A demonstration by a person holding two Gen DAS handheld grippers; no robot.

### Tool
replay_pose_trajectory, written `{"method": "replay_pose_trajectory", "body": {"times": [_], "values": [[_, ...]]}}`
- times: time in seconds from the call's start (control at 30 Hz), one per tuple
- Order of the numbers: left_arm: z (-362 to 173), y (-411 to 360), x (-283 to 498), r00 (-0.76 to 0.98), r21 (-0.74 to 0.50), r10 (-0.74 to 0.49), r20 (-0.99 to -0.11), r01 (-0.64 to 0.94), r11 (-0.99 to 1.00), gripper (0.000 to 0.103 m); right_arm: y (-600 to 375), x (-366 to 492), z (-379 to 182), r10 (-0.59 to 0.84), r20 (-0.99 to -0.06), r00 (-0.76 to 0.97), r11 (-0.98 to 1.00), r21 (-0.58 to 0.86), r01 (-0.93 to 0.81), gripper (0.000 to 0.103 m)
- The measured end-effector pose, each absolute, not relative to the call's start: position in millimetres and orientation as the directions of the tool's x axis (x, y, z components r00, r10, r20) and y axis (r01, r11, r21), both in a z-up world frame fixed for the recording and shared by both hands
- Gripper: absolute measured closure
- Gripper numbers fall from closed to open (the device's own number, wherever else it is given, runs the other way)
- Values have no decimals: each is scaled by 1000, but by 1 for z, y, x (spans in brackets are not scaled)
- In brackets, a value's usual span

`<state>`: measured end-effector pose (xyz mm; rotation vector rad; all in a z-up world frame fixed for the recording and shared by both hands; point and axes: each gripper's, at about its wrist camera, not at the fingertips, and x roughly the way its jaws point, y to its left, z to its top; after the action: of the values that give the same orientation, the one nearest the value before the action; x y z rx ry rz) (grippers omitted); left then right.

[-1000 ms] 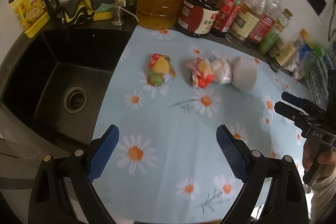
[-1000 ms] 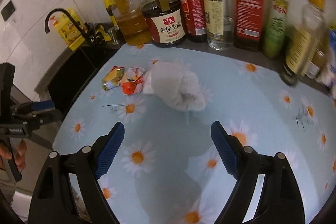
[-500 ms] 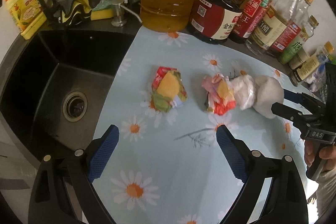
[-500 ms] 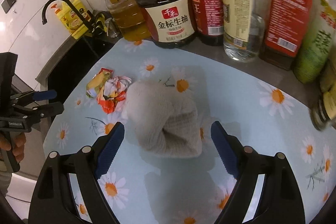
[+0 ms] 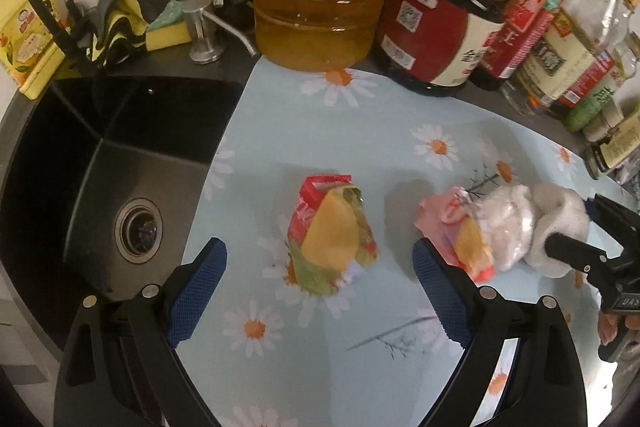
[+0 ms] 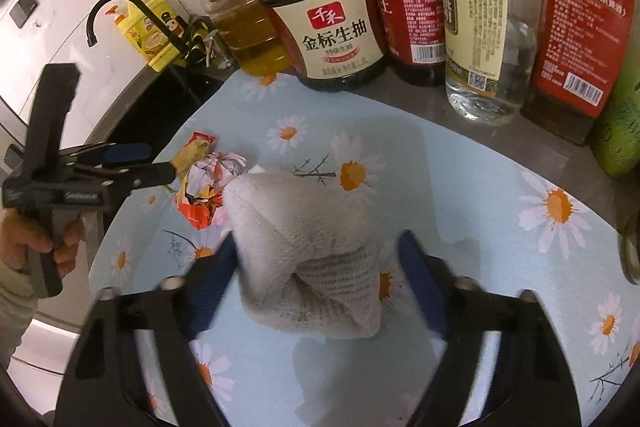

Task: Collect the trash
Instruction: 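Grasp the grey knitted cloth with the right tool while the left tool grasps the yellow-red snack packet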

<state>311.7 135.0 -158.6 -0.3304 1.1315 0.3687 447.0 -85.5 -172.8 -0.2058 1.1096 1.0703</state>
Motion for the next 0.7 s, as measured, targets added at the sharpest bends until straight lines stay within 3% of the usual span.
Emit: {"method": "replay_pose_trajectory", "body": {"times": [0.23, 0.33, 0.43, 0.7], "values": [[-170, 139, 323, 342, -44, 122, -932, -440, 897, 13, -88, 448, -170, 619, -786, 6, 488, 379, -786, 62], [-174, 139, 326, 329, -32, 127, -936, -440, 898, 13, -92, 448, -168, 627, -779, 12, 488, 380, -786, 66], [-176, 137, 328, 321, -24, 130, -938, -435, 900, 28, -98, 449, -165, 635, -773, 25, 494, 381, -782, 68], [-182, 137, 332, 301, -6, 134, -944, -423, 906, 50, -117, 446, -151, 652, -755, 69, 519, 377, -767, 68]]}}
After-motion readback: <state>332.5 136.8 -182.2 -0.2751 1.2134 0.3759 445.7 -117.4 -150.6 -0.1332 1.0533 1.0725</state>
